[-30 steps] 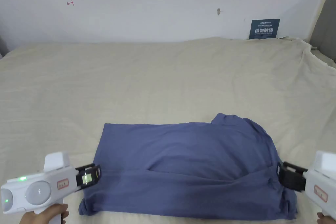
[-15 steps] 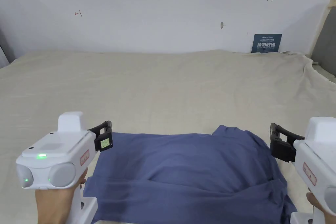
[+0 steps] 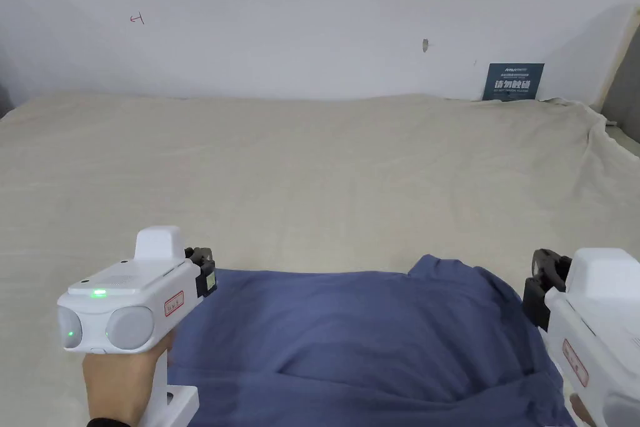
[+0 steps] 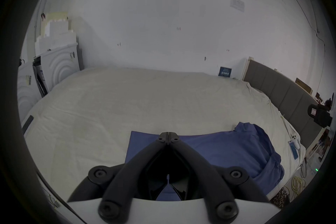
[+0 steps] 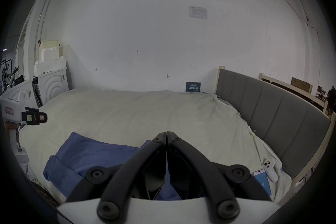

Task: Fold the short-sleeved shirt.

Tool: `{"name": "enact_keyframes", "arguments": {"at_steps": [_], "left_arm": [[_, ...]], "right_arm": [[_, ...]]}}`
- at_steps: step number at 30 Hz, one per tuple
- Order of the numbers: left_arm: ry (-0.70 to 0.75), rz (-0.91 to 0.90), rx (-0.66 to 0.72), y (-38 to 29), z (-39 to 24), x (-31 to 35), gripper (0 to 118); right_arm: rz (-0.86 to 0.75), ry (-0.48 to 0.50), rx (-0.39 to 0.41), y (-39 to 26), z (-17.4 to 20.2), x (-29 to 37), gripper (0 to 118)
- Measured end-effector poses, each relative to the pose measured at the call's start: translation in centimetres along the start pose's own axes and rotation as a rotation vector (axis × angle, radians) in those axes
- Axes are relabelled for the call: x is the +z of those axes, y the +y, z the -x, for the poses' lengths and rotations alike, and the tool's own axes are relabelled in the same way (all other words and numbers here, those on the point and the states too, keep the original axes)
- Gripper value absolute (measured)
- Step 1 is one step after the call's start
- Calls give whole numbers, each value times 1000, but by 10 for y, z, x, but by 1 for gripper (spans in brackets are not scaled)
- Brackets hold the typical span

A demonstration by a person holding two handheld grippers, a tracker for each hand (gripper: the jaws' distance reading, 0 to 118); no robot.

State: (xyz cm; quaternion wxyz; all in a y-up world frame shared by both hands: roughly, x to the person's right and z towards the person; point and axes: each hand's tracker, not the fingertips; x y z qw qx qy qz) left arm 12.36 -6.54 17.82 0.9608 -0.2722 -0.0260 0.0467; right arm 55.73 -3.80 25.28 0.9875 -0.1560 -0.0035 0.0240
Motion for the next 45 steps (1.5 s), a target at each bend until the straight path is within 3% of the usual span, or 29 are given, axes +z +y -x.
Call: {"name": "enact_keyframes", "arguments": {"at_steps": [13,15,17,19,20,21,24,27,29,30,31,36,38,40,41,42,45], "left_arm": [[27,361,63,27,76,-171,1],[19,435,112,24,84,-192,14],[15,487,135,20,91,-213,17],[42,509,115,14,93,-230,61],[53,526,100,11,93,-235,73],[63,544,74,7,94,-243,76],[91,572,60,-2,95,-258,74],[100,574,33,-6,89,-256,63],[127,549,-26,-5,82,-252,42],[99,534,-52,-5,80,-250,16],[63,534,-38,-5,79,-248,2],[52,469,12,-4,74,-228,1],[-7,456,59,0,75,-211,0],[-14,434,40,5,75,-192,0],[-18,420,33,7,74,-182,0],[-29,407,34,9,75,-173,0],[-40,377,47,16,78,-152,0]], "right_arm": [[110,-5,-8,-14,-2,-83,0],[125,-10,-8,-18,-3,-93,0],[141,-23,-14,-21,-4,-101,0],[148,-32,-24,-25,-6,-106,0],[152,-37,-26,-26,-8,-108,0],[158,-42,-27,-28,-9,-111,0],[173,-58,-34,-34,-14,-115,0],[191,-71,-48,-38,-20,-116,0],[203,-76,-50,-39,-24,-118,0],[214,-75,-53,-40,-27,-121,0],[228,-75,-59,-40,-30,-125,0],[336,-50,-128,-42,-55,-163,1],[393,-35,-119,-46,-62,-185,15],[463,-23,-100,-51,-68,-206,64],[490,-9,-95,-54,-68,-216,80],[519,-2,-95,-59,-70,-226,87],[588,-41,-82,-65,-64,-246,87]]}}
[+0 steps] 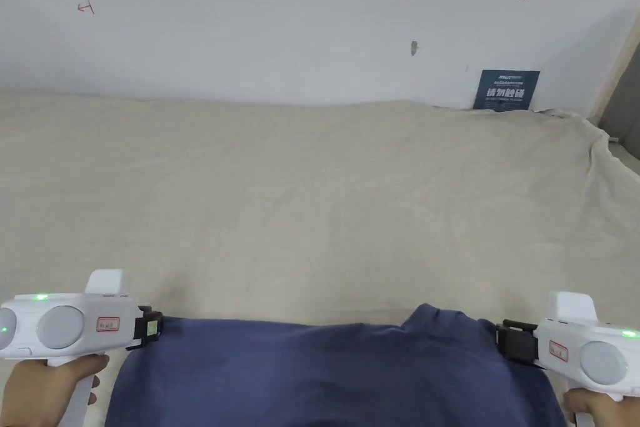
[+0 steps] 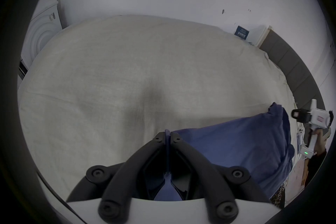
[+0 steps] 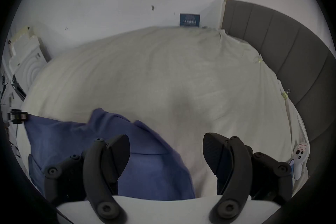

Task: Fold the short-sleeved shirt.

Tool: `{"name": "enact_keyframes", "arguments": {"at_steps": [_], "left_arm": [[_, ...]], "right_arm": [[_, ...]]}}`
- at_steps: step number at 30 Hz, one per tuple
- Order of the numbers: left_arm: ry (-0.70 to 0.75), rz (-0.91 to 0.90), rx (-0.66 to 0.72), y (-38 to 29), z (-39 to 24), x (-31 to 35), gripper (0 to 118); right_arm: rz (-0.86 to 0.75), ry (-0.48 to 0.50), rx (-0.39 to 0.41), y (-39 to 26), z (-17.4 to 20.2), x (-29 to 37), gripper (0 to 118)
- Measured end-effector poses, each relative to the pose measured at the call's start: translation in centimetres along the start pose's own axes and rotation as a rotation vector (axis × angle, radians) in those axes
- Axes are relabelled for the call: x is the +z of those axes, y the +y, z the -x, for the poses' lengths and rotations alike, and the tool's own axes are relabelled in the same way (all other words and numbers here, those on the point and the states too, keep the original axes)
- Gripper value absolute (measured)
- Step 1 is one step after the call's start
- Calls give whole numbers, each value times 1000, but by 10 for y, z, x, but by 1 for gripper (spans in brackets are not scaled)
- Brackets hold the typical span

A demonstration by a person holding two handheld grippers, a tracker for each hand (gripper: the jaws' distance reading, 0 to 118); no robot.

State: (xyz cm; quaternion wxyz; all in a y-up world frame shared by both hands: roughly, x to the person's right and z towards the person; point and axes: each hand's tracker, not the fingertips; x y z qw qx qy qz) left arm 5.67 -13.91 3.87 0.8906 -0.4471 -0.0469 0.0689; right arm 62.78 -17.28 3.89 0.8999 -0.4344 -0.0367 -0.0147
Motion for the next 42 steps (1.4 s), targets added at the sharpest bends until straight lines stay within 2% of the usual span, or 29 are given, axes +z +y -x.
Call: {"name": "enact_keyframes", "arguments": {"at_steps": [4,6,7,8,9,10,12,13,15,19,21,28,35,41,42], "left_arm": [[-5,-6,3,-3,-3,17,0],[2,-4,5,-3,0,14,0],[4,-2,11,-4,1,13,0],[5,-1,17,-6,1,14,0],[8,-3,23,-8,1,14,0],[8,-4,27,-8,4,13,0],[11,-6,31,-13,3,14,0],[12,-8,35,-15,3,16,0],[17,-11,42,-19,5,18,0],[23,-30,70,-31,8,32,0],[31,-35,76,-38,8,42,0],[54,-49,89,-76,12,83,0],[49,-75,105,-129,9,131,0],[72,-61,83,-179,16,143,0],[75,-47,83,-189,16,142,0]], "right_arm": [[66,-22,82,6,5,-31,85],[87,-13,80,6,7,-42,75],[89,-13,63,6,7,-43,61],[86,-18,55,6,0,-54,39],[81,-19,62,6,-1,-55,2],[69,-29,87,5,-1,-53,0],[49,27,65,-1,3,-35,0],[27,20,51,-3,3,-26,0],[-28,14,71,-5,2,-5,0],[-116,102,49,-13,-18,39,0],[-151,131,42,-25,-15,81,0],[-209,184,24,-69,-47,159,0],[-224,205,9,-132,-65,211,0],[-167,175,-12,-189,-72,217,0],[-150,184,-34,-199,-74,214,0]]}}
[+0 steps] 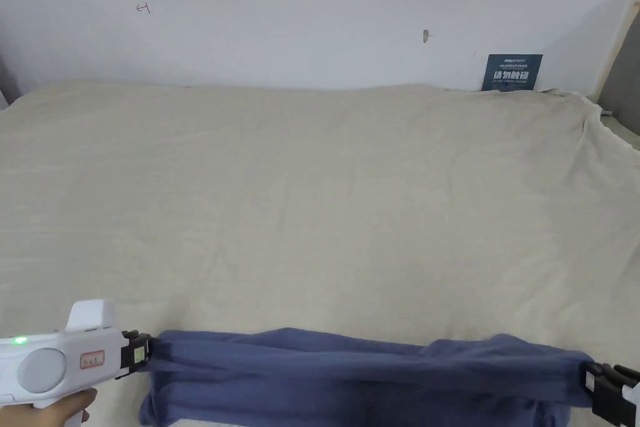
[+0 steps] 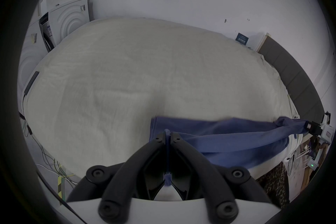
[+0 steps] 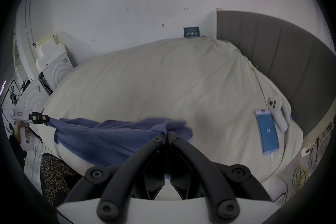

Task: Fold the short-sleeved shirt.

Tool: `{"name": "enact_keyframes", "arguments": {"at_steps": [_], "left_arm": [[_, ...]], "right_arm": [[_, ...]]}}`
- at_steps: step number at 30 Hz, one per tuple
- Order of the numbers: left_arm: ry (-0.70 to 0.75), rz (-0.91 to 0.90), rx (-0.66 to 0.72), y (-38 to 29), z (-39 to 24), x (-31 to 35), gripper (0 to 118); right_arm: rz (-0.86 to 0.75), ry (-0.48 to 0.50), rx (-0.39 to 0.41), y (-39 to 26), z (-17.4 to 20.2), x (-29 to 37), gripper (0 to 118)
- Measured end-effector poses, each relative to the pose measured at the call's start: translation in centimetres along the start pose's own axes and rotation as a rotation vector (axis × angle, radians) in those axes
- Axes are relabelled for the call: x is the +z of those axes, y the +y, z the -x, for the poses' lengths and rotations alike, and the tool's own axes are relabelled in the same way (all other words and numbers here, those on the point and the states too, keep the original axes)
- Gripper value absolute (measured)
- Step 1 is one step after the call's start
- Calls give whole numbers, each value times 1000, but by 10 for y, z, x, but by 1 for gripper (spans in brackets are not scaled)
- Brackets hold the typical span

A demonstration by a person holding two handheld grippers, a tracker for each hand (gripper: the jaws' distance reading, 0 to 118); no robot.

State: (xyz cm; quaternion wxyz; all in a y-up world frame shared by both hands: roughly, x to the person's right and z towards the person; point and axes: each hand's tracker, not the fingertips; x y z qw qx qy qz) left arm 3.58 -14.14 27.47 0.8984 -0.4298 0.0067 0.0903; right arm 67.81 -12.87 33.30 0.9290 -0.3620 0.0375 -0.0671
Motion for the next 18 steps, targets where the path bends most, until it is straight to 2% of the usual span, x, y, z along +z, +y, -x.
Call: {"name": "enact_keyframes", "arguments": {"at_steps": [3,9,16,18], "left_arm": [[11,30,7,-25,3,-4,0],[50,57,-6,-58,2,-23,0],[93,81,-45,-68,-5,-37,2],[89,82,-23,-64,-3,-36,9]], "right_arm": [[42,-3,-75,-27,-7,-8,0],[140,-53,-124,-61,-4,-26,0],[173,-100,-131,-70,-5,-47,0],[166,-105,-130,-67,-6,-45,0]]}}
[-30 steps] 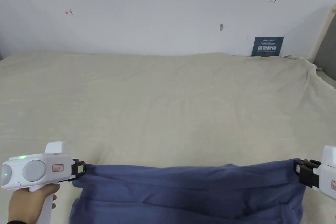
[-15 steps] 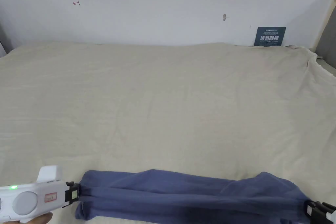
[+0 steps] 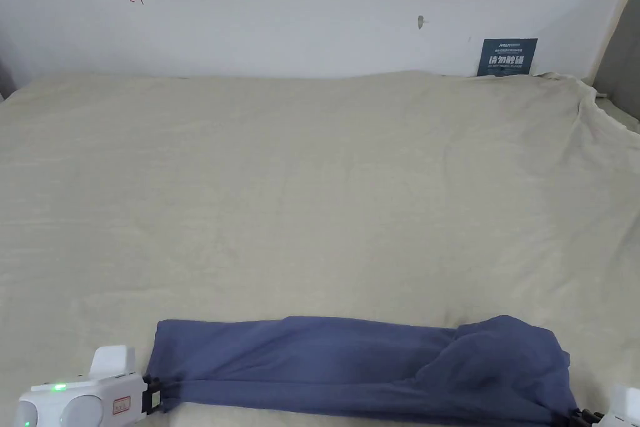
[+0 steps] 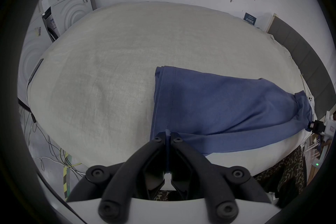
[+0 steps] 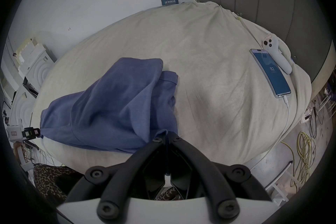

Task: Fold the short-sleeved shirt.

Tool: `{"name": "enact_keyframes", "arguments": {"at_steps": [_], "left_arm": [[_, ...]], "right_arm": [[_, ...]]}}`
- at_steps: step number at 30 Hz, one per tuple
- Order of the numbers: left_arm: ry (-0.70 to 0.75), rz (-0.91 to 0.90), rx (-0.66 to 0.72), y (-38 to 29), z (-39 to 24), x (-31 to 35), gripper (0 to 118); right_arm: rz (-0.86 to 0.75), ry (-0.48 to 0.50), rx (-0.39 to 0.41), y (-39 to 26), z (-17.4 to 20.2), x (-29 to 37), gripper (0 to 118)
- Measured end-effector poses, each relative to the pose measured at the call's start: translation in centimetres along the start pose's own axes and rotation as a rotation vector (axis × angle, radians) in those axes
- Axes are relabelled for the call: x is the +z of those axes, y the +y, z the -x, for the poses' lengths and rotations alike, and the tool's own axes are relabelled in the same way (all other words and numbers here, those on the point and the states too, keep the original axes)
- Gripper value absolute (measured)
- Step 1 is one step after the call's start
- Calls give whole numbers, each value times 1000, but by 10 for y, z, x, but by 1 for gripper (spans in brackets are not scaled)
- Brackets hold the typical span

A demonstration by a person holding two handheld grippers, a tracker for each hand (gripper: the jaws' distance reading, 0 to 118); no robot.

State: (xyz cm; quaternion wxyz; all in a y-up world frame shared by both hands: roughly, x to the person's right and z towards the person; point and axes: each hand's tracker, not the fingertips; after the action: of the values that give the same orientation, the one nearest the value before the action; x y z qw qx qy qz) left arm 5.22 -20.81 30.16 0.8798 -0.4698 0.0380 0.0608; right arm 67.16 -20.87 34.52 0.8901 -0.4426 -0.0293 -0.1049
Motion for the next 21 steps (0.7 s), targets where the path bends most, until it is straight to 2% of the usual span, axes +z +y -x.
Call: {"name": "enact_keyframes", "arguments": {"at_steps": [2,4,5,6,7,8,9,14,21], "left_arm": [[-17,10,25,3,2,5,11],[-26,4,43,8,2,15,37],[-26,-15,56,11,2,21,57],[-28,-47,68,15,-1,31,80],[-38,-86,80,21,-2,41,92],[-49,-129,90,27,-4,50,99],[-57,-174,97,35,-7,60,99],[-55,-373,36,71,-34,105,99],[-16,-556,1,96,-70,133,98]], "right_arm": [[-11,3,3,5,2,7,0],[-39,8,4,14,7,20,5],[-57,1,4,20,9,27,18],[-85,8,14,29,13,36,46],[-114,9,22,38,18,45,69],[-146,0,22,46,28,57,83],[-191,14,25,55,34,68,88],[-402,57,93,99,67,111,88],[-582,61,163,123,113,135,87]]}}
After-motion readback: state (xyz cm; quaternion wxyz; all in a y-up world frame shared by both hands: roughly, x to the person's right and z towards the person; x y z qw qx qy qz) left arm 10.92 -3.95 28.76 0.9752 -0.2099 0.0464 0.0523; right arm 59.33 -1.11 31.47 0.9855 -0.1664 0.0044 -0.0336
